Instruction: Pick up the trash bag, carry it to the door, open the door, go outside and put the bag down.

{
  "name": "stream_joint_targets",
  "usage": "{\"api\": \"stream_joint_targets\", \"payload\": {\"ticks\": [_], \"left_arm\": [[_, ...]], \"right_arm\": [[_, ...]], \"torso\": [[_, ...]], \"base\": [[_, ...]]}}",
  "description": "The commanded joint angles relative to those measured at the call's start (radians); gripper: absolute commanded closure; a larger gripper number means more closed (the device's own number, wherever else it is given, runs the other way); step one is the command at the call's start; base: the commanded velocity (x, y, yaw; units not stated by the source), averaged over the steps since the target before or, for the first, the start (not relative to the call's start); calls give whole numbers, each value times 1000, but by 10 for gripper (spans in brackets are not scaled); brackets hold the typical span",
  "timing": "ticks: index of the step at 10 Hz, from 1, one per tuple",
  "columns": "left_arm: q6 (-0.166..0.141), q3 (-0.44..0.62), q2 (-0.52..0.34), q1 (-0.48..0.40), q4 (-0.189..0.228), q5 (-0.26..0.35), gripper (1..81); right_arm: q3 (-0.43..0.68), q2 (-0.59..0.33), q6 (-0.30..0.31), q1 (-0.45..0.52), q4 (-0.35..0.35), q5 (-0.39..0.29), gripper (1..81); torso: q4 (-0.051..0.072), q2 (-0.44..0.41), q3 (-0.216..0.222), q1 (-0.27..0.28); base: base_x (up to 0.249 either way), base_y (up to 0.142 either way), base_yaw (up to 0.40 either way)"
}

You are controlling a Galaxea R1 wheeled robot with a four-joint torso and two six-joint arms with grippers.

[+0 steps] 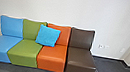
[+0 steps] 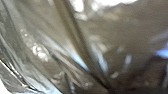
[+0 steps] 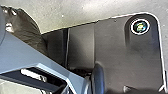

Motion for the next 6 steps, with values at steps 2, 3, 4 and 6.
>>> {"api": "stream_joint_targets", "payload": {"ticks": [2, 3, 4, 6], "left_arm": [[0, -56, 43, -26, 31, 39, 811], [1, -77, 57, -26, 34, 39, 811], [0, -91, 66, -26, 42, 39, 811], [0, -108, 79, -26, 42, 39, 811]], "right_arm": [[-90, 66, -6, -17, -50, -57, 10], [-127, 87, -6, -21, -56, -57, 10], [-148, 101, -6, -26, -65, -57, 10], [-181, 125, -6, -30, -70, -57, 10]], "torso": [[0, 127, 124, -82], [0, 162, 160, -106], [0, 197, 194, -129], [0, 268, 266, -176]], "base": [[0, 0, 0], [0, 0, 0], [0, 0, 0], [0, 0, 0]]}}
